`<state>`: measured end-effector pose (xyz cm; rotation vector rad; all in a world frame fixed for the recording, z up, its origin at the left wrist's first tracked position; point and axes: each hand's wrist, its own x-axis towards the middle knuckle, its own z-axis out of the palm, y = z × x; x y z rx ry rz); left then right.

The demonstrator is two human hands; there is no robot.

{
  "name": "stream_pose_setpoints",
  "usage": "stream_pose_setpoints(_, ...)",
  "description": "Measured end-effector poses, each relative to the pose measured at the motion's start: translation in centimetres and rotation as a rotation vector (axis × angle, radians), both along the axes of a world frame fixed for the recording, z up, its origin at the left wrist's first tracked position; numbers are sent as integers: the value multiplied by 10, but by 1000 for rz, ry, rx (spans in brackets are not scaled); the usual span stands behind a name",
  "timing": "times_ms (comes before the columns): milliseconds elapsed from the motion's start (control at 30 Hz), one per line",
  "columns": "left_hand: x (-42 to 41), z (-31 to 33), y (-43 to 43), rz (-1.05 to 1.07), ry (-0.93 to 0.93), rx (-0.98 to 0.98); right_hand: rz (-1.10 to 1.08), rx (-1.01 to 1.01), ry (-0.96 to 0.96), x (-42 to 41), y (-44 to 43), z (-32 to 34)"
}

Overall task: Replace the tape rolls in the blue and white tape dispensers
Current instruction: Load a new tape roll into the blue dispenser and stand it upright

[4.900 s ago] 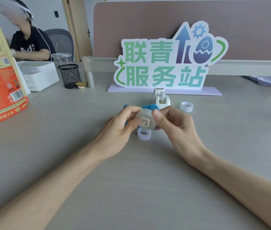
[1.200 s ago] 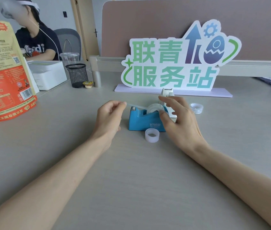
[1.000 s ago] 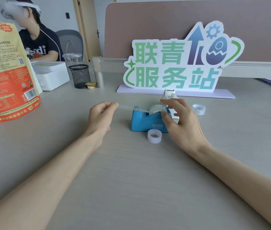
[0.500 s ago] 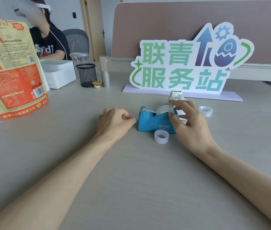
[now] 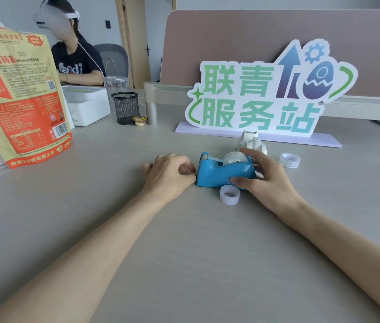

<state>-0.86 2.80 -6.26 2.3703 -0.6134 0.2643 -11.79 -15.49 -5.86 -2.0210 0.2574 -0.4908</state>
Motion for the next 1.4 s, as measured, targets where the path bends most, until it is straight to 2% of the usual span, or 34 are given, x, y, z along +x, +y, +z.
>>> stream_pose_setpoints(167, -4, -5, 4, -97, -72, 53, -107, -95, -6, 0, 8, 4)
stream_pose_setpoints(267, -9, -4, 6, -175, -24, -63, -103, -109, 26, 1, 11, 7)
stream_pose_setpoints(433, -14, -1, 4, -298, 105, -124, 162, 129, 86, -14, -9, 13)
stream_pose_setpoints(467, -14, -1, 3, -297, 119, -129, 188, 126, 75, -14, -12, 11)
stream_pose_setpoints(700, -1, 3, -7, -206, 316, -138, 22, -379, 63, 22, 5, 0)
stream_pose_setpoints(900, 22, 1, -17, -198, 239, -126, -149, -541, 145, 60, 11, -1)
stream_pose_setpoints(1067, 36, 0, -27, -140, 220, -81, -203, -573, 176, 70, 14, 0)
stream_pose_setpoints(1200, 17, 0, -17, -113, 169, -130, -111, -556, 103, 51, 7, -2)
stream_pose_setpoints(1300, -17, 5, 5, -258, 211, -220, -7, -480, 29, 21, 4, -1)
stream_pose_setpoints(1400, -44, 7, 24, -457, 294, -137, 51, -570, -5, 1, 2, -6)
